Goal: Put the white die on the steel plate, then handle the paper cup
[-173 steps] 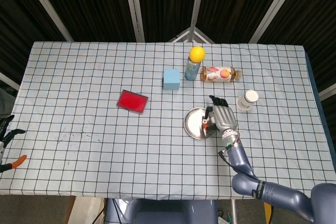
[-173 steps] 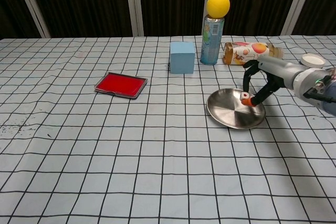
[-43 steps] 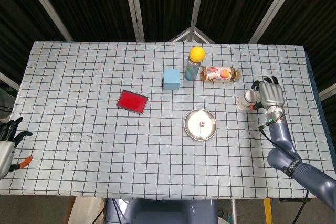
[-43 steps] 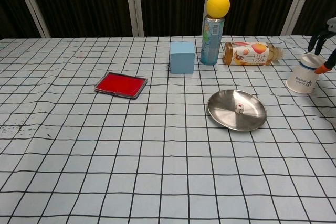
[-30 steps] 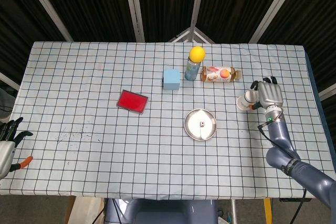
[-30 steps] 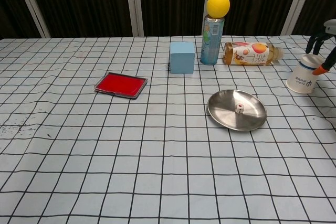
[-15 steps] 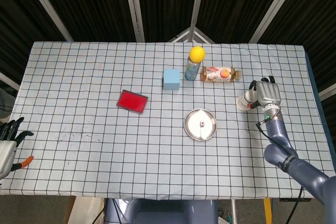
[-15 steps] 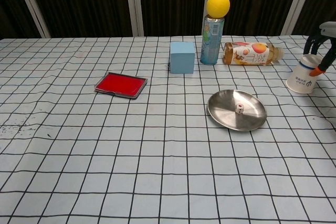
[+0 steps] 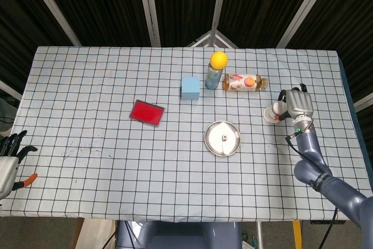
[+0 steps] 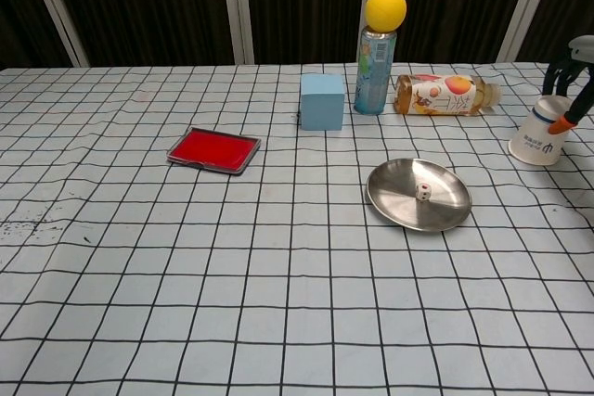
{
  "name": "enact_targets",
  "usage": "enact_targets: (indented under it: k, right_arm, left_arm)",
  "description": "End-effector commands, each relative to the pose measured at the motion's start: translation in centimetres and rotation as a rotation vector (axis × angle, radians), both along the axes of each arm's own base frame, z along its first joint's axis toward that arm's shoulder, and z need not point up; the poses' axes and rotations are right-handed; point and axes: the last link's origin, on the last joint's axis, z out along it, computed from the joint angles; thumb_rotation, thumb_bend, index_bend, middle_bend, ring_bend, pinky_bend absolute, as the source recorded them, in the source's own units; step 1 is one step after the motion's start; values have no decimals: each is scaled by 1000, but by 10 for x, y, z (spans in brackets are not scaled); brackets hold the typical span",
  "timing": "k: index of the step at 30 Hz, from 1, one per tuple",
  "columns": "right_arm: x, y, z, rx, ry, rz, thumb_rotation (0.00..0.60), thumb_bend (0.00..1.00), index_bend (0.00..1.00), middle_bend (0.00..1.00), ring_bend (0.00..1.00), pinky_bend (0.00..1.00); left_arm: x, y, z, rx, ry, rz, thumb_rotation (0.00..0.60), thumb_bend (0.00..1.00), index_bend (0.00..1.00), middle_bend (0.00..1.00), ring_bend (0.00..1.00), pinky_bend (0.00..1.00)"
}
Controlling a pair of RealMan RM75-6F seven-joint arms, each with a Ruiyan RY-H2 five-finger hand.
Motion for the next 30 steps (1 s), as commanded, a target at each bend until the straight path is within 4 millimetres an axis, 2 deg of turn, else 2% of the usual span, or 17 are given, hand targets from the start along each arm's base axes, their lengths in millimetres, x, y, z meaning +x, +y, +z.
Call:
enact_targets:
  k: [1,7,15,19,24,30]
  right_arm:
    - [1,0,1,1,1,3,600,195,561,537,249,0]
    - [6,1,5,0,6,27,600,225,610,537,249,0]
    - [32,7,15,-6,8,100,600,245,629,537,250,0]
    - [50,19,17,5,-4,146,600,253,629,537,250,0]
    - [81,42,18,30,-17,220,600,308,629,541,267,0]
    - [120,63,7,55,-27,292,600,310,629,541,269,0]
  left_arm:
    - [0,0,0,-1,0,0,600,293,311,0,0,24]
    - [0,0,0,-2,-1,0,600,293,312,0,0,23]
    - [0,-1,3,-2,-16,-6,600,293,313,0,0,24]
    - [0,-1,6,0,-25,-12,600,294,315,0,0,24]
    - [0,-1,7,-6,-36,-17,600,293,316,0,0,24]
    - [0,-4,9,-2,-42,-24,600,293,318,0,0,24]
